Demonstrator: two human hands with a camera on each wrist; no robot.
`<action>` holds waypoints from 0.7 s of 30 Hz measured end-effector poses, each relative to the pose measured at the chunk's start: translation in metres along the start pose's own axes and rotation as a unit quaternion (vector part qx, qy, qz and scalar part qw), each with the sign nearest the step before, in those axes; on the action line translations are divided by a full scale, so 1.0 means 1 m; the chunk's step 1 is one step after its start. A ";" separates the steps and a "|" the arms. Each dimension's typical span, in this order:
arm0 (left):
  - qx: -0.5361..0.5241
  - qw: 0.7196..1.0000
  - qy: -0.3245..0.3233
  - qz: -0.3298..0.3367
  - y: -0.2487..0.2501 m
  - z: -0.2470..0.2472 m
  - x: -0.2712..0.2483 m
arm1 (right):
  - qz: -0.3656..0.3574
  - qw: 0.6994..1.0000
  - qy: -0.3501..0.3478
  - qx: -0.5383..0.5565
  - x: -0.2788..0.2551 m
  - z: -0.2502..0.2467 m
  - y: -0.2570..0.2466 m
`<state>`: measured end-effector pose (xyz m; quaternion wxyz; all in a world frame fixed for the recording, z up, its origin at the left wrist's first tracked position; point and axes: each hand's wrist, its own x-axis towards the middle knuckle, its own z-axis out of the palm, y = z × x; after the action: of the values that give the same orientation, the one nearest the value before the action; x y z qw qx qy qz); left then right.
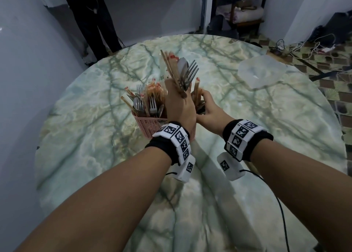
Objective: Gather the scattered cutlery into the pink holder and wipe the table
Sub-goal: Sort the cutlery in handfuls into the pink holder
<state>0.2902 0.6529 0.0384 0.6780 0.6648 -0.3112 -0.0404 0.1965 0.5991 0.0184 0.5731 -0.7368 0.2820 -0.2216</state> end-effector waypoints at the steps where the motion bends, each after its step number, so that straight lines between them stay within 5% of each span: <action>1: 0.006 1.000 -0.004 -0.007 0.002 0.001 -0.001 | -0.009 1.000 -0.005 -0.018 -0.003 -0.002 0.000; 14: 0.113 0.982 -0.150 0.027 -0.023 -0.006 -0.007 | -0.040 0.991 0.053 -0.112 0.005 0.003 0.016; 21: 0.103 0.980 -0.144 0.088 -0.025 -0.012 -0.008 | -0.068 0.994 0.045 -0.073 -0.002 0.005 0.007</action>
<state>0.2985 0.6643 0.0131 0.5550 0.6880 -0.4655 -0.0438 0.1972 0.6021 0.0102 0.4877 -0.7838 0.2719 -0.2718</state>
